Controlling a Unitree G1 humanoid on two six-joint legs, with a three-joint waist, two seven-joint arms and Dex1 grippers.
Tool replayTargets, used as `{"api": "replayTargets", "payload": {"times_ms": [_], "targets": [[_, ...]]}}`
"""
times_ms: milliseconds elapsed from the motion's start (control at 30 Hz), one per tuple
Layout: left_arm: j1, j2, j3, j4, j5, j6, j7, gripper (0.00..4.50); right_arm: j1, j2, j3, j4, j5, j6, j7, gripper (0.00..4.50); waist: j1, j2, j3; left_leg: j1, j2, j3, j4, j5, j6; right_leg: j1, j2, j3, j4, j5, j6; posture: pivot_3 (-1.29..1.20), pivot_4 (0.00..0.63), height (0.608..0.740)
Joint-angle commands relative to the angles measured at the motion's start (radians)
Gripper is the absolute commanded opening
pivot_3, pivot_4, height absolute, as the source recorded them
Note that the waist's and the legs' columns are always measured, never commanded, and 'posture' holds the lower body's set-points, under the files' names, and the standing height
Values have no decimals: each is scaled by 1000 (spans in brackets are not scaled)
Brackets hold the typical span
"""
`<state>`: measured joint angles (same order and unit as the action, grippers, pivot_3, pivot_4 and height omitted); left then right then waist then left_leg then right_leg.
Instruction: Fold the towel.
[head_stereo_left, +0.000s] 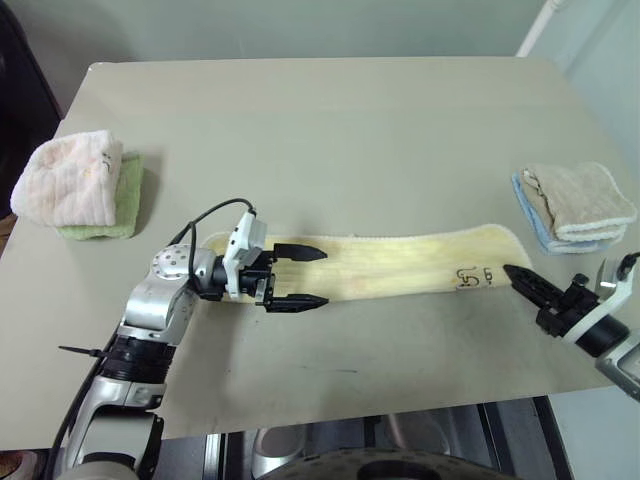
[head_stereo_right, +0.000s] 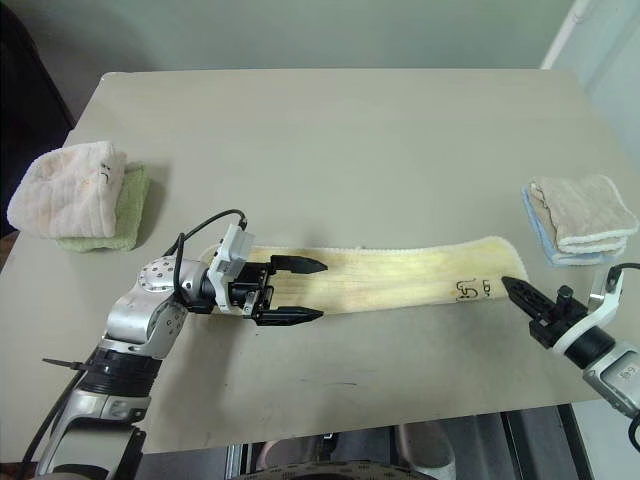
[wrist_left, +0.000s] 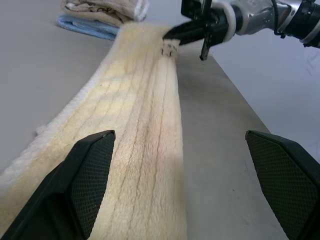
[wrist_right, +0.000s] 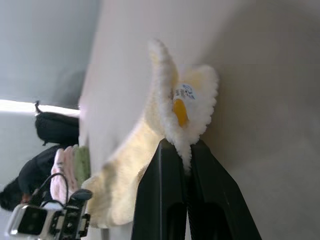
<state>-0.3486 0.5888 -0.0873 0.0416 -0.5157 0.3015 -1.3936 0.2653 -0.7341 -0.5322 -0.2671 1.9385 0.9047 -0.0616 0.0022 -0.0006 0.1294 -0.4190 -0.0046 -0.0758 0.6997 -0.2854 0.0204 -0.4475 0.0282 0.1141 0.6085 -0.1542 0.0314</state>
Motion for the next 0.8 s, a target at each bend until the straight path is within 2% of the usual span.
{"api": "replayTargets", "payload": {"times_ms": [33,300,467,600,800], "targets": [[-25,-9,8,-15,-3,-13,5,4500,-15,-54,-31,-116,-38,18,92,42,0,0,0,0,0,0,0,0,0,0,0,0,0,0,0,0,150,740],[-54,-13,18,3,7,-21,20,4500,-85,-163,70,-287,-172,50,185,42,-1,1,0,0,0,1,0,0,1,0,0,0,1,-1,1,0,150,740],[-59,-15,23,18,15,-33,39,4500,-207,-241,185,-306,-230,77,200,42,-1,1,0,1,0,1,1,0,1,1,0,0,1,0,2,0,150,740],[-57,-23,27,23,14,-39,46,4500,-316,-252,320,-317,-341,107,210,42,-1,1,0,1,1,1,1,0,1,1,0,-1,1,2,6,0,150,740],[-53,-29,26,28,19,-51,49,4500,-466,-191,469,-288,-460,126,235,42,1,1,0,1,1,1,1,0,1,0,0,-1,1,4,11,0,150,740]]}}
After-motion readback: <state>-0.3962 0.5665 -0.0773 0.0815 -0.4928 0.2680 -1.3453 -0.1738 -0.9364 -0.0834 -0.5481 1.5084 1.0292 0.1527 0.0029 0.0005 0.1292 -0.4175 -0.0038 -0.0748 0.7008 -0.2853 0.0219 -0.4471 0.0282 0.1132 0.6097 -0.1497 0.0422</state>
